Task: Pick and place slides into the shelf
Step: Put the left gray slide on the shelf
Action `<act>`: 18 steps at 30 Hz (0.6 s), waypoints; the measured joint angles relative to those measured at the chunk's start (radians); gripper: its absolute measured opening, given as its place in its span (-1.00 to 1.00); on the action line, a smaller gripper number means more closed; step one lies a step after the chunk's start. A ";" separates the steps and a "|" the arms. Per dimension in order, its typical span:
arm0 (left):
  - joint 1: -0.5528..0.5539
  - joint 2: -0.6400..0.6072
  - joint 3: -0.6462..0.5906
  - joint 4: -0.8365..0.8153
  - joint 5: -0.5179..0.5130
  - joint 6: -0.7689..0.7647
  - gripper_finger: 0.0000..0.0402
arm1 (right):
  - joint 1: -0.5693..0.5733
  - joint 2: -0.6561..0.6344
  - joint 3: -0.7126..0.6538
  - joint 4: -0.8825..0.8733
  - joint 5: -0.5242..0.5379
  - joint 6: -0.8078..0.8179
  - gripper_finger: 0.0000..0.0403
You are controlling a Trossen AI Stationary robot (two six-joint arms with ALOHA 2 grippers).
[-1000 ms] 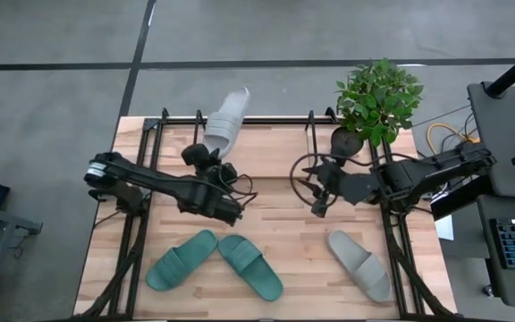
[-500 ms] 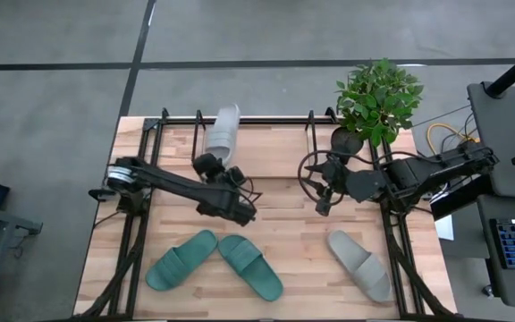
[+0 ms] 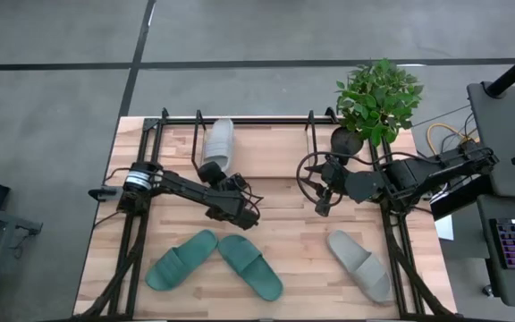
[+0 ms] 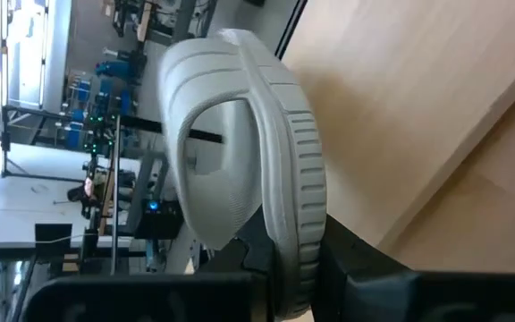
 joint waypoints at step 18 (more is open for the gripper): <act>-0.001 0.001 -0.098 0.007 0.014 -0.078 -0.93 | 0.000 0.000 0.002 0.001 0.000 0.004 -0.31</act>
